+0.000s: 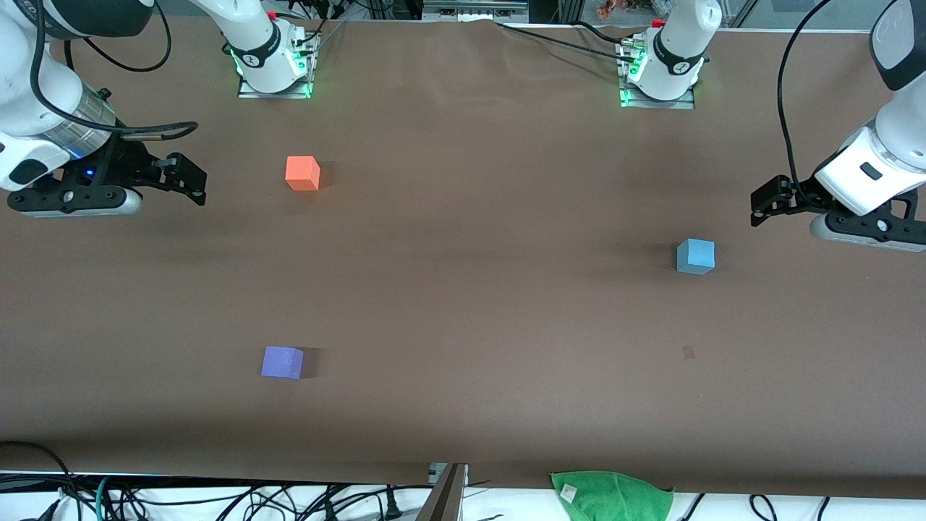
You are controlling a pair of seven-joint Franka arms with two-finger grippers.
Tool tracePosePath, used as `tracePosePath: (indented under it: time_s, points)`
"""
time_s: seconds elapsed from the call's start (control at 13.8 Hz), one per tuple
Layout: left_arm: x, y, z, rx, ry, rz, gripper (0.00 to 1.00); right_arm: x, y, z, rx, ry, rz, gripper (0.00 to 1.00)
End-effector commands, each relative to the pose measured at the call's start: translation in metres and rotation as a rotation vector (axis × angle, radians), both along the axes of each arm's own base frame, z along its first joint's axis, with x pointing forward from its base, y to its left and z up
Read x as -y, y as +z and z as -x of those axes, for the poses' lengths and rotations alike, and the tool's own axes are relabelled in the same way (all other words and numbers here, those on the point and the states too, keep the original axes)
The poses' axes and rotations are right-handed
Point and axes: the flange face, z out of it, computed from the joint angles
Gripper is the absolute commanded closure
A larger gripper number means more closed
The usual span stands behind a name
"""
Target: Place blue block between orange and purple blocks
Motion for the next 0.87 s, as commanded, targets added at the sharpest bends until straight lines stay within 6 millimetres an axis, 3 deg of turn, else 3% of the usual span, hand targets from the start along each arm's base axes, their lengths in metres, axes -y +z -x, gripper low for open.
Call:
tracePosePath:
  time_s: [0.0,0.8]
  points:
    - [-0.003,0.004,-0.003,-0.003,-0.005,-0.013,0.00,0.002,0.004,-0.002,0.012,0.004,0.007,0.00]
    - [-0.011,0.003,-0.005,0.000,0.007,-0.015,0.00,0.002,0.004,-0.002,0.010,0.004,0.009,0.00]
